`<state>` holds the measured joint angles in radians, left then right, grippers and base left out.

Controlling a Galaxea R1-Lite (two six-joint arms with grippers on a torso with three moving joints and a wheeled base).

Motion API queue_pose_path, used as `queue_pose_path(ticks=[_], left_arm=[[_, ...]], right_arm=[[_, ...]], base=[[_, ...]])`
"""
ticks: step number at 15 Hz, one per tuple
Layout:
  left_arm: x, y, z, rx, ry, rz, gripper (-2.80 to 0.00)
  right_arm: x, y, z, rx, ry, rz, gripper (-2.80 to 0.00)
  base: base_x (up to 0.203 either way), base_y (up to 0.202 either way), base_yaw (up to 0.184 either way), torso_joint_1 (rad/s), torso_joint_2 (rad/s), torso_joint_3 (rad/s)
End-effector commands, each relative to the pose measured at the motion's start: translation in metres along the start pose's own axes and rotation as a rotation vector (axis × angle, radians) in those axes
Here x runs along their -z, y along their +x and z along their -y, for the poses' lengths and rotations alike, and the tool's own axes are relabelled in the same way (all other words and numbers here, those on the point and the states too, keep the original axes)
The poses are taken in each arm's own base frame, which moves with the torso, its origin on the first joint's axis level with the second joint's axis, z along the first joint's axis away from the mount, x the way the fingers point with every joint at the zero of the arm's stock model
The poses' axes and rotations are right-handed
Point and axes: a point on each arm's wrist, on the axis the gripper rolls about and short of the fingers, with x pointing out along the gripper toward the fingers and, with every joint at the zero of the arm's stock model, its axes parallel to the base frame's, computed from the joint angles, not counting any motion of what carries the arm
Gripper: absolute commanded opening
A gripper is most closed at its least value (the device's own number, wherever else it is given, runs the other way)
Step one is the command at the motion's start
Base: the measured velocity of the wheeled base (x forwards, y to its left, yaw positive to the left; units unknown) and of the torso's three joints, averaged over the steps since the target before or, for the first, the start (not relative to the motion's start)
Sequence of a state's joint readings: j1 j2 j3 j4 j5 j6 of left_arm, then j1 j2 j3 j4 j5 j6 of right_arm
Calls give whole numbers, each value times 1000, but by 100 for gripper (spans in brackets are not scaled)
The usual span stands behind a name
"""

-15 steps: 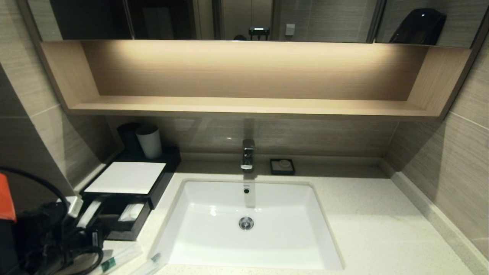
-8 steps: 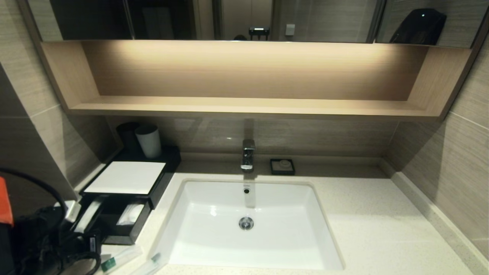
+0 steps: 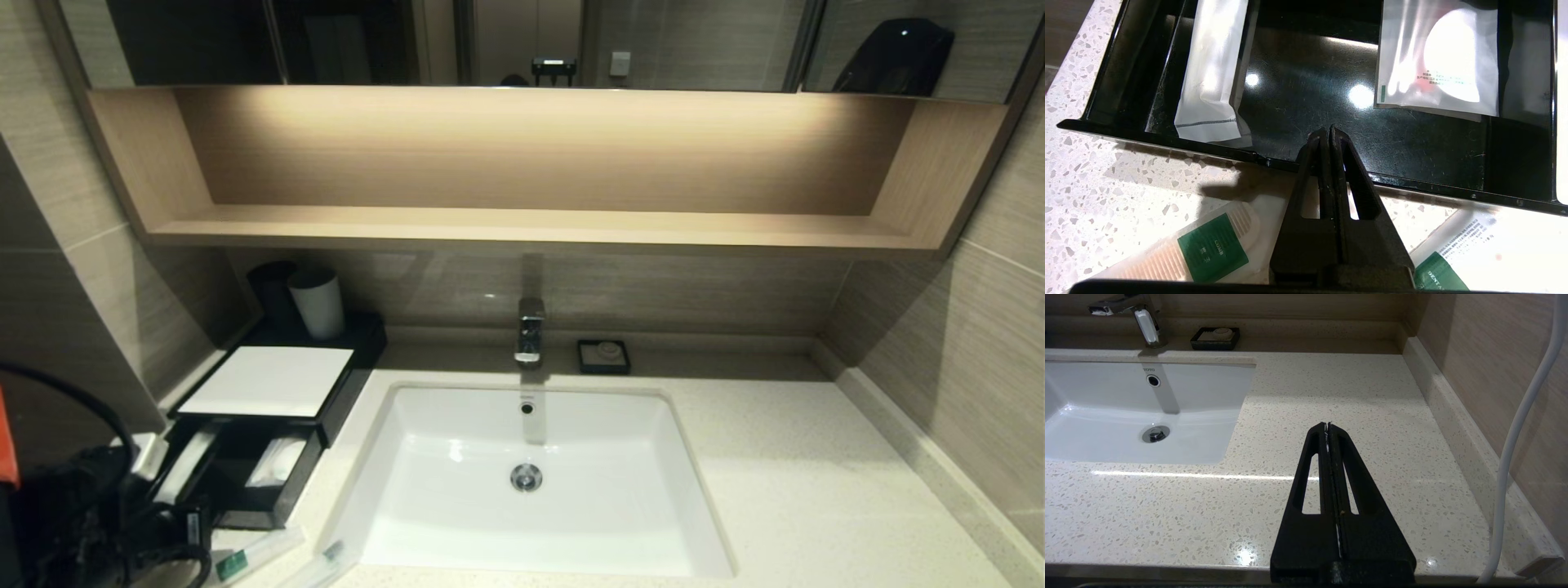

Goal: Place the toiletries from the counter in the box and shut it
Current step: Open the drawer

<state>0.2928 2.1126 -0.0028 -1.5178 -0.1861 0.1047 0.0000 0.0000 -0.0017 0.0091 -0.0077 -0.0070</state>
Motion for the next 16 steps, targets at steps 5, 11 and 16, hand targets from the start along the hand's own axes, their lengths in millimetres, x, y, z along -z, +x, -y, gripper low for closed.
queue_pose_path(ticks=[5, 11, 16], left_arm=[[-15, -8, 0, -11, 14, 92, -280], [-38, -26, -7, -72, 21, 233, -280], [-40, -40, -29, -189, 27, 262, -280]], right_arm=[[0, 0, 0, 0, -1, 0, -280], [0, 0, 0, 0, -1, 0, -280], [0, 0, 0, 0, -1, 0, -280]], base=[[0, 0, 0, 0, 0, 0], [0, 0, 0, 0, 0, 0], [0, 0, 0, 0, 0, 0]])
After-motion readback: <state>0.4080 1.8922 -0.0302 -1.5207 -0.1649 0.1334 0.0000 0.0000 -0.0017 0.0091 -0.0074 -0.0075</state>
